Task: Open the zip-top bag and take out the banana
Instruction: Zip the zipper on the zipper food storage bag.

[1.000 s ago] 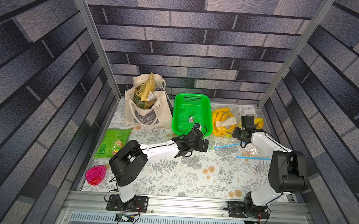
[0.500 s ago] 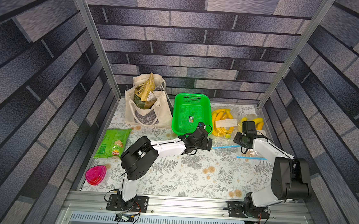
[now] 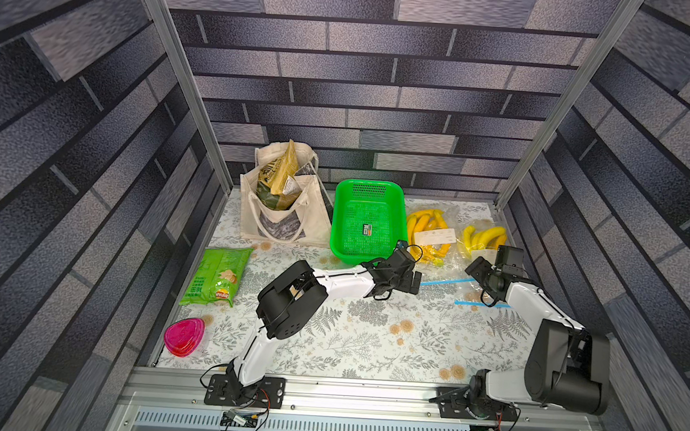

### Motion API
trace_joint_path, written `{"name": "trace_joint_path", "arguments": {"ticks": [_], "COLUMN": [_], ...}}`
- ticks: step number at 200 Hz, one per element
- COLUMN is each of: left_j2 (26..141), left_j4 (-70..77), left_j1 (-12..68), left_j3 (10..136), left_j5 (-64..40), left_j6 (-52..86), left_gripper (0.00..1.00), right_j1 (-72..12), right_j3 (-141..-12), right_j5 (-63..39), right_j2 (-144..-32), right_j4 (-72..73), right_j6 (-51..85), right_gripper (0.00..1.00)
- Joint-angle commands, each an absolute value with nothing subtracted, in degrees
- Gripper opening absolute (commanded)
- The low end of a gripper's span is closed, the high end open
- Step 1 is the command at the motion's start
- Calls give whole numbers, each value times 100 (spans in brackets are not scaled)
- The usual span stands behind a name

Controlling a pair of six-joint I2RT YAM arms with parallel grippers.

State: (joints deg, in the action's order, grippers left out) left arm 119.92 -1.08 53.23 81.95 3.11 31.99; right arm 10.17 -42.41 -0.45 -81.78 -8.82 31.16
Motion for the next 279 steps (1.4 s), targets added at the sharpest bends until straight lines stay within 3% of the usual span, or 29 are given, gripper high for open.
{"name": "trace_joint_path", "arguments": {"ticks": [1,33,91,118,201,279], "left_j2": [12075,12199,12276,12187,11537,12228], "left_j4": [-211,-185,-83,24,444,-163], "left_j1": [5343,5283,5256,5246,5430,5730], "left_j3": [8376,8406,8439,8339,7289,8045], "left_j5": [229,160,115,111,142,237], "left_j6": [3087,3129,3166,3207,3434,3480], "left_gripper": [100,100,100,100,94,73], "right_j1": [1012,1011,1011,1016,1017,1008], "right_j3": [-4105,-4018,-3812,-3591,-2732,-2451], "right_j5": [-832,-1077,-692,-576,-276,-502], "right_j2": [-8384,-8497,-7994,-7590,-5473,-5638], "right_j4": [-227,85,-266,-496,-1987,-1756], "right_j6": [3392,3471,3465,3508,3690,3968], "right_gripper": [85,70,17,3,0,0]}}
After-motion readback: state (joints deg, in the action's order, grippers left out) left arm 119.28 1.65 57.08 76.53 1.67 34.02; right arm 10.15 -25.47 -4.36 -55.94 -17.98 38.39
